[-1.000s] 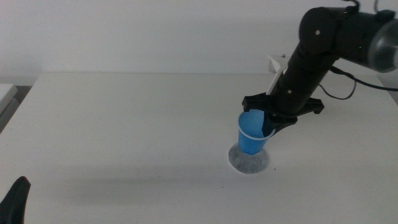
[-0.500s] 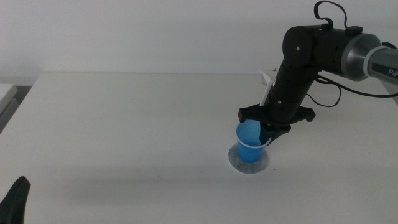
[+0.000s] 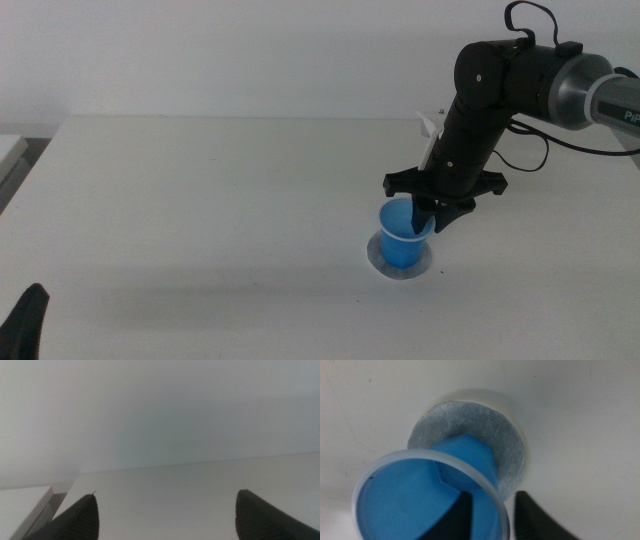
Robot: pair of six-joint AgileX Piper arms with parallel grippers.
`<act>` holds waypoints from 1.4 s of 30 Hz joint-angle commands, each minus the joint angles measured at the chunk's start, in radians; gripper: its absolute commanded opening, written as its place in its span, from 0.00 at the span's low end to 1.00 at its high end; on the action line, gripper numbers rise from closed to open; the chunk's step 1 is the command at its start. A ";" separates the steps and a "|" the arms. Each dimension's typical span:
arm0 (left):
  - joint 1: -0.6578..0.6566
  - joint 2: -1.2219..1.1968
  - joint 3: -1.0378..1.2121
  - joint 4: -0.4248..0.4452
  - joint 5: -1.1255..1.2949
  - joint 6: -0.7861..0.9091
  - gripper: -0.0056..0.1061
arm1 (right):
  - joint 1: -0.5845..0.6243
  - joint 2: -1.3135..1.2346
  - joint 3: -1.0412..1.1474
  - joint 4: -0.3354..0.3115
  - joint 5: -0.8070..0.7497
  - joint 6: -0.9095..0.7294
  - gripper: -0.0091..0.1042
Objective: Place an empty cup on a cup mat.
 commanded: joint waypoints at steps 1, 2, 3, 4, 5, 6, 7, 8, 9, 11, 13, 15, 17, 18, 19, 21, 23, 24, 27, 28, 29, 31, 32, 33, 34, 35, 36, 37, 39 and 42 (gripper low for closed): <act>0.000 -0.004 0.000 -0.007 -0.012 -0.003 0.89 | 0.001 -0.006 -0.007 -0.006 0.005 -0.005 0.33; 0.000 -0.004 0.000 -0.007 -0.012 -0.003 0.89 | 0.001 -0.009 -0.007 -0.006 0.011 -0.005 0.38; 0.000 -0.004 0.000 -0.007 -0.012 -0.003 0.89 | 0.001 -0.009 -0.011 -0.006 0.024 -0.005 0.46; 0.000 -0.004 0.000 -0.007 -0.012 -0.003 0.89 | 0.001 -0.013 -0.017 -0.006 0.038 -0.005 0.54; 0.000 -0.004 0.000 -0.007 -0.012 -0.003 0.89 | 0.001 -0.015 -0.026 -0.006 0.056 -0.005 0.64; 0.000 -0.004 0.000 -0.007 -0.012 -0.003 0.89 | 0.001 -0.020 -0.036 -0.006 0.067 -0.005 0.73; 0.000 -0.004 0.000 -0.007 -0.012 -0.003 0.89 | 0.001 -0.026 -0.048 -0.006 0.067 -0.012 0.80; 0.000 -0.004 0.000 -0.007 -0.012 -0.003 0.89 | 0.001 -0.034 -0.062 -0.006 0.067 -0.027 0.87; 0.000 -0.004 0.000 -0.007 -0.012 -0.003 0.89 | 0.001 -0.047 -0.077 -0.006 0.067 -0.047 0.90; 0.000 -0.004 0.000 -0.007 -0.012 -0.003 0.89 | 0.001 -0.076 -0.108 -0.009 0.067 -0.059 0.90; 0.000 -0.004 0.000 -0.007 -0.012 -0.003 0.89 | -0.006 -0.118 -0.137 -0.007 0.067 -0.069 0.90; 0.000 -0.004 0.000 -0.007 -0.012 -0.003 0.89 | -0.017 -0.169 -0.159 -0.012 0.067 -0.073 0.90; 0.000 -0.004 0.000 -0.007 -0.012 -0.003 0.89 | -0.034 -0.226 -0.158 -0.012 0.067 -0.078 0.90; 0.000 -0.004 0.000 -0.007 -0.012 -0.003 0.89 | -0.047 -0.259 -0.156 -0.012 0.067 -0.086 0.90; 0.000 -0.004 0.000 -0.007 -0.012 -0.003 0.89 | -0.059 -0.292 -0.156 -0.012 0.067 -0.104 0.90; 0.000 -0.004 0.000 -0.007 -0.012 -0.003 0.89 | -0.081 -0.358 -0.146 -0.016 0.067 -0.127 0.90; 0.000 -0.004 0.000 -0.007 -0.012 -0.003 0.89 | -0.117 -0.440 -0.124 -0.001 0.067 -0.130 0.90; 0.000 -0.004 0.000 -0.007 -0.012 -0.003 0.89 | -0.162 -0.483 -0.102 0.047 0.067 -0.143 0.90; 0.000 -0.004 0.000 -0.007 -0.012 -0.003 0.89 | -0.325 -0.669 0.096 0.116 0.031 -0.217 0.90; 0.000 -0.004 0.000 -0.007 -0.012 -0.003 0.89 | -0.356 -0.710 0.148 0.119 -0.002 -0.217 0.90; 0.000 -0.004 0.000 -0.007 -0.012 -0.003 0.89 | -0.385 -0.761 0.212 0.133 -0.041 -0.224 0.90; -0.002 -0.004 0.000 -0.007 -0.012 -0.003 0.89 | -0.435 -0.866 0.343 0.113 -0.106 -0.234 0.90; -0.002 -0.004 0.000 -0.007 -0.012 -0.003 0.89 | -0.446 -0.921 0.409 0.093 -0.163 -0.229 0.90; -0.002 -0.004 0.000 -0.007 -0.012 -0.003 0.89 | -0.447 -0.975 0.476 0.081 -0.236 -0.227 0.90; -0.002 -0.004 0.000 -0.007 -0.012 -0.003 0.89 | -0.447 -1.079 0.601 0.067 -0.376 -0.249 0.90; -0.002 -0.004 0.000 -0.007 -0.012 -0.003 0.89 | -0.447 -1.137 0.669 0.064 -0.435 -0.285 0.90; -0.002 -0.004 0.000 -0.007 -0.012 -0.003 0.89 | -0.447 -1.196 0.736 0.059 -0.483 -0.314 0.90; -0.002 -0.004 0.000 -0.007 -0.012 -0.003 0.89 | -0.447 -1.241 0.789 0.057 -0.517 -0.336 0.90; -0.002 -0.004 0.000 -0.007 -0.012 -0.003 0.89 | -0.447 -1.348 0.916 0.030 -0.588 -0.378 0.90; -0.002 -0.004 0.000 -0.007 -0.012 -0.003 0.89 | -0.447 -1.516 1.092 -0.058 -0.682 -0.387 0.90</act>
